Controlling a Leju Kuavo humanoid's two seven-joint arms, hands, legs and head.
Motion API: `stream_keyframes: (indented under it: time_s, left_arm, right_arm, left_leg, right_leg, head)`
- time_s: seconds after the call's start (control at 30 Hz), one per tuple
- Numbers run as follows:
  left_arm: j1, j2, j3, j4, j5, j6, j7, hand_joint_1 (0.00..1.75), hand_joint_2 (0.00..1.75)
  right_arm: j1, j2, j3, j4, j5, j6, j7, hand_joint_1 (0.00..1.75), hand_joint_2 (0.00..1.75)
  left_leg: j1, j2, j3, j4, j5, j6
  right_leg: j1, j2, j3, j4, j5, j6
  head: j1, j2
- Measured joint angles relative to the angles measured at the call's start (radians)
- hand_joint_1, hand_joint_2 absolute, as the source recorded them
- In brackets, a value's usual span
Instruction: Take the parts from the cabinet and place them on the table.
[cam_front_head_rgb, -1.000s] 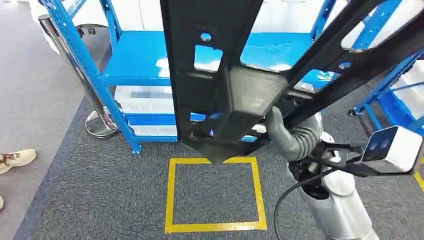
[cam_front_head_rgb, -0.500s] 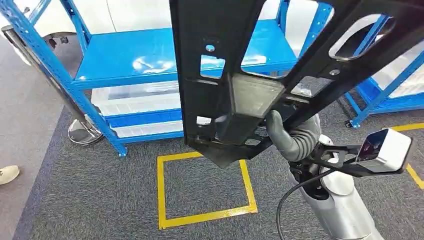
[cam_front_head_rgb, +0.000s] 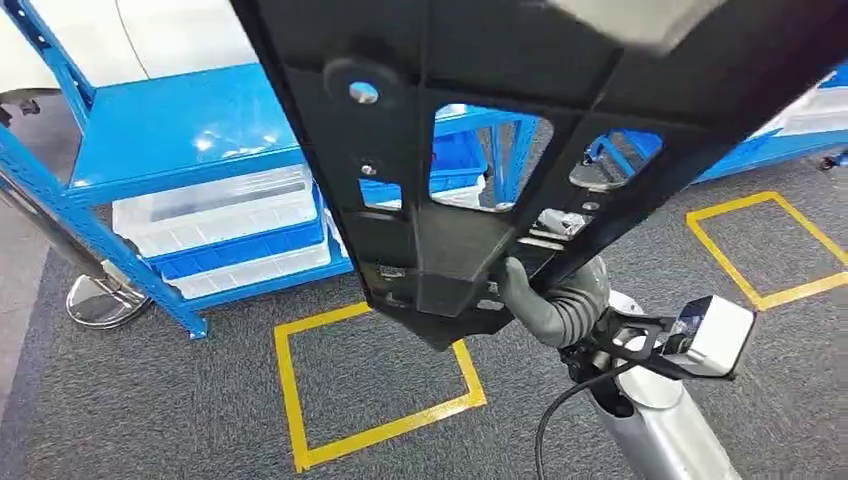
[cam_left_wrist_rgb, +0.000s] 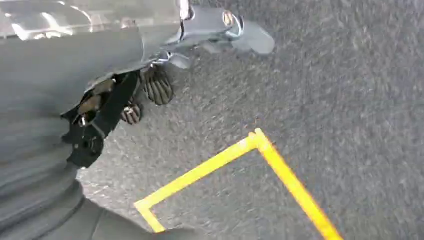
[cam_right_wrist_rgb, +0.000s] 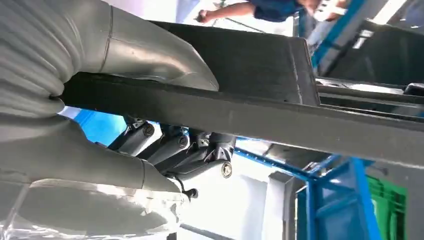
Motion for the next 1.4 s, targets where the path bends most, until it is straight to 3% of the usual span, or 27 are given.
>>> stream_keyframes:
  time_s: [0.07,0.13,0.2,0.23,0.27,0.3,0.43,0.5,0.53,0.6,0.63,0.67,0.73,0.77,0.8,0.93,0.97,1.0,1.03,1.1,1.13,1.17,1.2,1.27,1.3,1.33,1.4]
  left_arm:
    - [0.004,0.000,0.001,0.000,0.000,0.018,0.014,0.00,1.75]
    - [0.005,0.002,0.006,0.000,0.000,0.024,0.019,0.00,1.75]
    - [0.003,0.001,0.008,0.000,0.000,0.049,0.006,0.00,1.75]
    - [0.001,0.001,0.008,0.000,0.000,0.056,-0.003,0.00,1.75]
    - [0.001,0.002,0.007,0.000,0.000,0.054,-0.008,0.00,1.75]
    - [0.002,0.005,0.007,0.000,0.000,0.043,-0.013,0.00,1.75]
    - [0.001,0.003,-0.008,0.000,0.000,-0.005,-0.016,0.00,1.75]
    - [0.005,0.000,-0.013,0.000,0.000,-0.019,-0.015,0.00,1.75]
    - [0.008,-0.002,-0.018,0.000,0.000,-0.024,-0.015,0.00,1.75]
    - [0.012,-0.003,-0.024,0.000,0.000,-0.044,-0.015,0.00,1.75]
    - [0.013,-0.003,-0.026,0.000,0.000,-0.051,-0.016,0.00,1.75]
    - [0.013,-0.004,-0.027,0.000,0.000,-0.054,-0.016,0.00,1.75]
    - [0.011,-0.008,-0.028,0.000,0.000,-0.057,-0.014,0.00,1.75]
    - [0.011,-0.010,-0.028,0.000,0.000,-0.058,-0.013,0.00,1.75]
    - [0.009,-0.009,-0.028,0.000,0.000,-0.058,-0.012,0.00,1.75]
    - [0.005,-0.017,-0.029,0.001,-0.003,-0.058,-0.013,0.00,1.75]
    - [0.005,-0.026,-0.029,0.001,0.002,-0.057,-0.011,0.00,1.75]
    - [0.006,-0.028,-0.029,0.001,0.002,-0.057,-0.010,0.00,1.75]
    - [0.007,-0.032,-0.029,0.001,0.002,-0.055,-0.008,0.00,1.75]
    - [0.010,-0.037,-0.029,0.002,0.000,-0.051,-0.005,0.00,1.75]
    - [0.010,-0.039,-0.029,0.001,0.000,-0.051,-0.004,0.00,1.75]
    - [0.010,-0.041,-0.029,0.002,0.000,-0.051,-0.004,0.00,1.75]
    - [0.009,-0.043,-0.029,0.002,0.000,-0.051,-0.003,0.00,1.75]
    - [0.007,-0.047,-0.029,0.002,0.000,-0.051,-0.003,0.00,1.75]
    - [0.006,-0.045,-0.029,0.001,0.000,-0.051,-0.003,0.00,1.75]
    - [0.007,-0.045,-0.029,0.002,0.000,-0.051,-0.004,0.00,1.75]
    - [0.005,-0.046,-0.029,0.002,0.000,-0.050,0.000,0.00,1.75]
  right_arm:
    - [0.009,-0.011,-0.006,-0.014,-0.012,0.005,-0.003,1.75,1.75]
    - [0.019,-0.029,-0.021,-0.037,-0.044,0.017,0.001,1.75,1.75]
    - [0.028,-0.053,-0.046,-0.061,-0.058,0.018,0.010,1.75,1.75]
    - [0.039,-0.067,-0.064,-0.077,-0.054,0.013,0.010,1.75,1.75]
    - [0.054,-0.075,-0.078,-0.090,-0.040,0.007,0.006,1.75,1.75]
    - [0.072,-0.077,-0.094,-0.105,-0.012,-0.005,0.002,1.75,1.75]
    - [0.186,-0.081,-0.141,-0.188,0.089,-0.031,-0.020,1.75,1.75]
    - [0.230,-0.082,-0.159,-0.224,0.113,-0.032,-0.032,1.75,1.75]
    - [0.245,-0.082,-0.164,-0.236,0.120,-0.032,-0.035,1.75,1.75]
    - [0.274,-0.082,-0.175,-0.251,0.128,-0.032,-0.037,1.75,1.75]
    - [0.287,-0.082,-0.181,-0.254,0.131,-0.031,-0.037,1.75,1.75]
    - [0.298,-0.083,-0.185,-0.258,0.135,-0.026,-0.037,1.75,1.75]
    - [0.302,-0.083,-0.190,-0.262,0.138,-0.013,-0.036,1.75,1.75]
    - [0.302,-0.083,-0.191,-0.265,0.138,-0.009,-0.035,1.75,1.75]
    - [0.301,-0.083,-0.192,-0.267,0.138,-0.005,-0.033,1.75,1.75]
    - [0.301,-0.083,-0.199,-0.267,0.138,0.018,-0.026,1.75,1.75]
    - [0.301,-0.085,-0.201,-0.268,0.137,0.023,-0.022,1.75,1.75]
    - [0.293,-0.085,-0.202,-0.268,0.133,0.028,-0.017,1.75,1.75]
    - [0.283,-0.085,-0.203,-0.267,0.131,0.034,-0.008,1.75,1.75]
    - [0.280,-0.084,-0.203,-0.266,0.128,0.036,-0.003,1.75,1.75]
    - [0.280,-0.084,-0.203,-0.265,0.128,0.036,-0.001,1.75,1.75]
    - [0.280,-0.084,-0.203,-0.264,0.128,0.036,0.000,1.75,1.75]
    - [0.280,-0.084,-0.204,-0.264,0.128,0.036,0.003,1.75,1.75]
    - [0.278,-0.084,-0.205,-0.264,0.128,0.036,0.004,1.75,1.75]
    - [0.276,-0.084,-0.206,-0.264,0.127,0.036,0.004,1.75,1.75]
    - [0.274,-0.084,-0.206,-0.264,0.127,0.036,0.004,1.75,1.75]
    - [0.270,-0.084,-0.206,-0.264,0.119,0.043,0.008,1.75,1.75]
  left_leg:
    - [-0.001,0.027,-0.004,0.001,0.000,0.000]
    - [0.000,0.051,-0.006,0.003,0.000,0.000]
    - [0.003,0.071,-0.005,0.006,-0.003,-0.005]
    - [0.006,0.080,-0.004,0.007,-0.005,-0.011]
    - [0.003,0.088,0.001,0.009,-0.008,-0.018]
    - [-0.002,0.090,0.002,0.010,-0.011,-0.028]
    - [0.001,0.122,0.015,0.000,-0.013,-0.056]
    - [0.006,0.050,-0.010,0.065,-0.070,-0.058]
    - [0.007,0.030,-0.043,0.142,-0.116,-0.057]
    - [0.003,0.012,-0.116,0.306,-0.184,-0.055]
    - [0.001,0.012,-0.135,0.343,-0.185,-0.052]
    - [-0.001,0.011,-0.125,0.319,-0.159,-0.047]
    - [-0.005,-0.005,-0.045,0.151,-0.062,-0.031]
    - [-0.010,-0.030,-0.001,0.058,-0.021,-0.019]
    - [-0.009,-0.081,0.019,0.017,-0.030,-0.005]
    - [-0.019,-0.033,0.027,-0.013,-0.012,0.001]
    - [-0.007,-0.019,0.035,-0.033,0.004,-0.001]
    - [-0.009,-0.009,0.037,-0.043,0.010,0.005]
    - [-0.009,0.007,0.033,-0.044,0.013,0.005]
    - [-0.010,0.036,0.024,-0.041,0.014,0.004]
    - [-0.010,0.050,0.022,-0.040,0.015,0.003]
    - [-0.008,0.062,0.020,-0.038,0.015,0.000]
    - [-0.007,0.074,0.019,-0.035,0.014,-0.003]
    - [-0.003,0.095,0.018,-0.022,0.006,-0.014]
    - [-0.009,0.101,0.019,-0.017,0.002,-0.022]
    - [-0.012,0.106,0.019,-0.013,-0.005,-0.032]
    - [-0.011,0.123,0.025,-0.016,-0.004,-0.045]
  right_leg:
    - [-0.010,-0.023,-0.079,0.174,-0.082,0.013]
    - [-0.023,-0.028,-0.107,0.242,-0.091,0.023]
    - [-0.033,-0.040,-0.041,0.129,-0.027,0.031]
    - [-0.035,-0.058,0.021,0.019,0.016,0.033]
    - [-0.034,-0.100,0.071,-0.068,0.027,0.033]
    - [-0.024,-0.105,0.071,-0.074,0.022,0.021]
    - [-0.018,-0.061,0.064,-0.079,0.029,-0.013]
    - [-0.024,-0.044,0.062,-0.082,0.036,-0.028]
    - [-0.021,-0.034,0.060,-0.082,0.037,-0.034]
    - [-0.013,-0.009,0.056,-0.081,0.039,-0.039]
    - [-0.009,0.006,0.055,-0.081,0.040,-0.040]
    - [-0.006,0.019,0.056,-0.081,0.041,-0.041]
    - [-0.003,0.046,0.061,-0.081,0.043,-0.039]
    - [-0.002,0.057,0.064,-0.081,0.043,-0.039]
    - [-0.007,0.063,0.062,-0.080,0.046,-0.035]
    - [-0.012,0.107,0.054,-0.095,0.063,-0.003]
    - [-0.014,0.084,0.055,-0.088,0.062,-0.006]
    - [-0.011,0.028,0.037,-0.057,0.032,-0.002]
    - [-0.012,-0.005,0.004,0.008,-0.013,0.004]
    - [-0.021,-0.026,-0.076,0.183,-0.092,0.019]
    - [-0.027,-0.027,-0.094,0.226,-0.100,0.025]
    - [-0.032,-0.031,-0.086,0.215,-0.086,0.030]
    - [-0.037,-0.036,-0.049,0.156,-0.053,0.034]
    - [-0.043,-0.076,0.071,-0.047,0.022,0.043]
    - [-0.041,-0.120,0.090,-0.084,0.009,0.031]
    - [-0.036,-0.111,0.088,-0.085,0.016,0.016]
    - [-0.029,-0.091,0.080,-0.077,0.013,-0.001]
  head:
    - [0.000,0.000]
    - [0.000,0.000]
    - [0.000,0.000]
    - [0.001,0.000]
    - [0.002,0.000]
    - [0.005,0.000]
    - [0.004,0.000]
    - [-0.009,0.000]
    - [-0.015,0.000]
    - [-0.019,0.000]
    - [-0.018,0.000]
    - [-0.017,0.000]
    - [-0.016,0.000]
    - [-0.018,0.000]
    - [-0.016,0.000]
    - [-0.016,0.000]
    - [-0.016,0.000]
    - [-0.010,0.000]
    - [-0.008,0.000]
    - [-0.008,0.000]
    - [-0.007,0.000]
    - [-0.008,0.000]
    - [-0.008,0.000]
    - [-0.007,0.000]
    - [-0.006,0.000]
    - [-0.008,0.000]
    - [-0.015,0.000]
